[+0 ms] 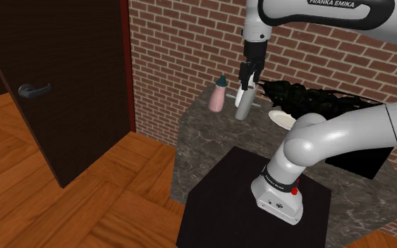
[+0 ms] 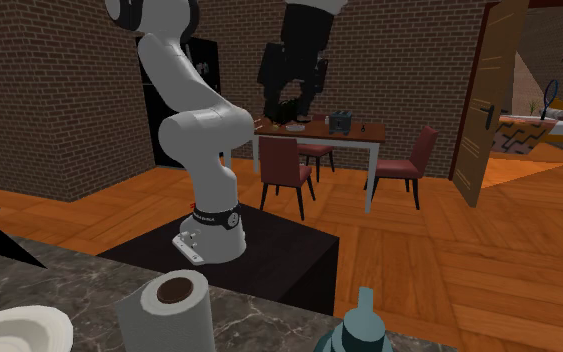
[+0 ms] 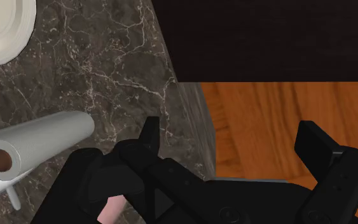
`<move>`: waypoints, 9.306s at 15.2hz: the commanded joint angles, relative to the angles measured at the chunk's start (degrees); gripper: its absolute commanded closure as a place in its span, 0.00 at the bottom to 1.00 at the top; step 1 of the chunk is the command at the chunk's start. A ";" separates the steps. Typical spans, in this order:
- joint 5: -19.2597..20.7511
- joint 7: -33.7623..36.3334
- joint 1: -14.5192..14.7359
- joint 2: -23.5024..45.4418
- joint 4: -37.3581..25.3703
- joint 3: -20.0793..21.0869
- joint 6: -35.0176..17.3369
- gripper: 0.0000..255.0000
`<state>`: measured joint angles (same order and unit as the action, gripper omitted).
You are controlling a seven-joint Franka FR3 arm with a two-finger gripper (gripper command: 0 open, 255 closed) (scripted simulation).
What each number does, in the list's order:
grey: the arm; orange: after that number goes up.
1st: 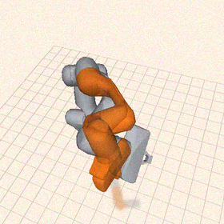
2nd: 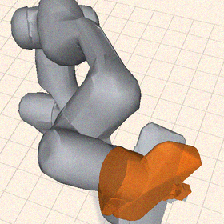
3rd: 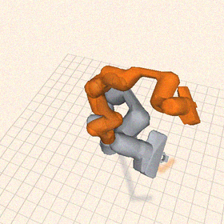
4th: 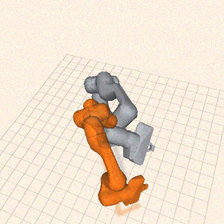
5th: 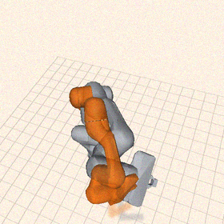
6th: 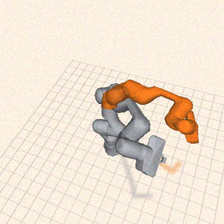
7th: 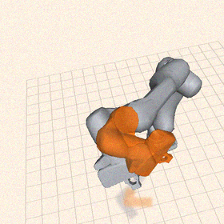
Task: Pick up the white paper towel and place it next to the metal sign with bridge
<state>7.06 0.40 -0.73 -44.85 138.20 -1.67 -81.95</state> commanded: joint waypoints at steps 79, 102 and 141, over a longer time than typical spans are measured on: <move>5.35 -29.40 -4.38 24.86 -18.24 -31.80 -25.25 1.00; 2.98 -31.35 -3.16 28.09 -38.72 -30.84 -7.73 1.00; 17.25 -42.01 -13.36 -2.87 -35.88 -26.97 16.82 1.00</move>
<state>23.66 -40.88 -13.62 -46.51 101.72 -28.53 -65.61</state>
